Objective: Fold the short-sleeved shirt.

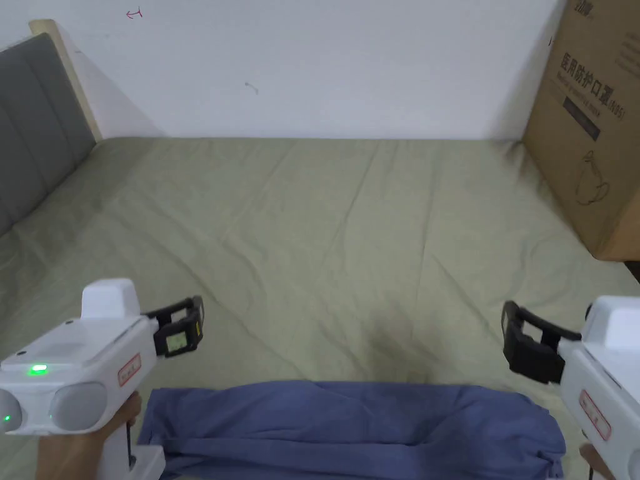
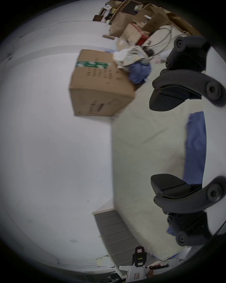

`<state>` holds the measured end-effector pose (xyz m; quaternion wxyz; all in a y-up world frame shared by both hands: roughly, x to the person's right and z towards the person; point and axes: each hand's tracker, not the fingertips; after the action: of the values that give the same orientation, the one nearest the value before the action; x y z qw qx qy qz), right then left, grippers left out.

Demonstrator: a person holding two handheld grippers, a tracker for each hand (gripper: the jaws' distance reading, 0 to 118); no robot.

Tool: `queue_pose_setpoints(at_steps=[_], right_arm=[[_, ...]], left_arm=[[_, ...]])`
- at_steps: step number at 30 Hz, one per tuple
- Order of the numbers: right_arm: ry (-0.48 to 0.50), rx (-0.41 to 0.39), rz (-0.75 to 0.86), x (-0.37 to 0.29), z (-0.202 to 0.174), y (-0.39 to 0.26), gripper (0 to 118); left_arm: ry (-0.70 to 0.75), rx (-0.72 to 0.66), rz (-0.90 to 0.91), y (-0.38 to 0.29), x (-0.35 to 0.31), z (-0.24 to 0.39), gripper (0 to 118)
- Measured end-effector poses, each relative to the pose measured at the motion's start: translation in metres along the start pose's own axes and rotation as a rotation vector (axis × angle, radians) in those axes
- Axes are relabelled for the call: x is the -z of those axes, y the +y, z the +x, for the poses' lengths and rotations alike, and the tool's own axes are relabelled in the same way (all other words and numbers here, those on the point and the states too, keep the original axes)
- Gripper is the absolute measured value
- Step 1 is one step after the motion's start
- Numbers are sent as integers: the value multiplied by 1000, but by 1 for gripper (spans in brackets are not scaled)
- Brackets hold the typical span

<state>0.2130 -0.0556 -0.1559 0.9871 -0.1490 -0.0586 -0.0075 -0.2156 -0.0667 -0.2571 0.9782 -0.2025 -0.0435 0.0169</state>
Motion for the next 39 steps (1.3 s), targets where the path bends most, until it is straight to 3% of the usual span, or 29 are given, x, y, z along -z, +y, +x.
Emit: queue_pose_setpoints(at_steps=[7, 9, 11, 12, 15, 16, 24, 27, 39], right_arm=[[-61, -51, 126, -4, -37, 21, 87], [-77, -61, 145, -4, -39, 18, 86], [-88, -60, 155, -6, -43, 16, 79], [-91, -60, 161, -7, -42, 15, 73], [-92, -59, 174, -10, -44, 14, 15], [-109, -68, 177, -8, -42, 14, 1], [-97, -67, 168, -2, -40, 11, 0], [-92, -68, 159, 1, -40, 11, 0], [-79, -75, 83, 23, -45, -2, 0]], left_arm=[[16, 12, 181, 14, -9, 31, 94], [21, -6, 201, 11, -11, 35, 86], [21, -12, 218, 4, -10, 36, 66], [21, -12, 226, 2, -11, 37, 54], [-15, -38, 230, -3, -11, 35, 5], [-39, -61, 225, -4, -11, 33, 0], [-28, 14, 193, -4, -9, 29, 0], [-44, 14, 67, -4, 2, 16, 0], [-292, -329, -503, -79, 73, -113, 1]])
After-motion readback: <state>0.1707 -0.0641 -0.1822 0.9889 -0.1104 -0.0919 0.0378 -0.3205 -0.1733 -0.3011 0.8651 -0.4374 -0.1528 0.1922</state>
